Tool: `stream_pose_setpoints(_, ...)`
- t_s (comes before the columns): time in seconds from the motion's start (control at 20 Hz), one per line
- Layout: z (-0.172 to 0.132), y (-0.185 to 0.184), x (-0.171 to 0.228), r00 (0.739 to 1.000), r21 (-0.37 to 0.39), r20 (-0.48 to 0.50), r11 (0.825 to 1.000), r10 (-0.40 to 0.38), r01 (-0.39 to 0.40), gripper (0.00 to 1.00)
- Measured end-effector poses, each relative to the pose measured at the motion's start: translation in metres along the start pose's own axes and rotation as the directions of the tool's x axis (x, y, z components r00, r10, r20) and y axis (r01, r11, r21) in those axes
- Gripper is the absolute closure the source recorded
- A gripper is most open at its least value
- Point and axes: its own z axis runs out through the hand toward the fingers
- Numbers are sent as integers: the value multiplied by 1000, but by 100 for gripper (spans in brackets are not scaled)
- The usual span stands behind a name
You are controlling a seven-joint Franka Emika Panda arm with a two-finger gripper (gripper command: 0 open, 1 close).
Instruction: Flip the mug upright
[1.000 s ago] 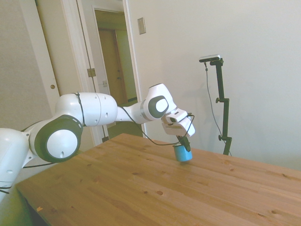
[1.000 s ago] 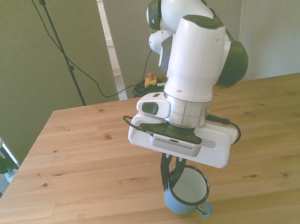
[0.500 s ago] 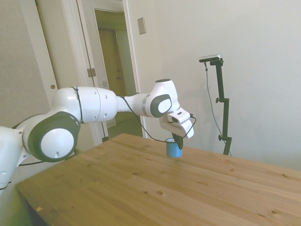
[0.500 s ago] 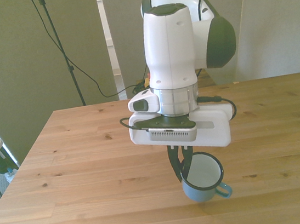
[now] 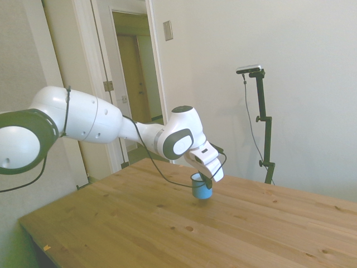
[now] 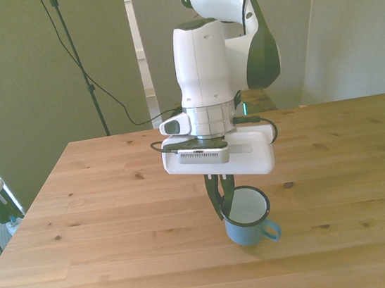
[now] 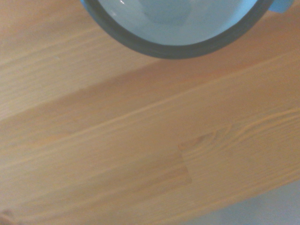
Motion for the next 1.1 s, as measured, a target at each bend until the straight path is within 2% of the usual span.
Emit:
stream_pose_setpoints(0.4,-28,19,-17,998,21,-30,999,51,-50,100)
stream_pose_setpoints(0.65,-29,22,-35,991,24,-68,993,116,-115,100)
stream_pose_setpoints(1.1,-11,20,-57,988,9,-47,989,147,-147,100)
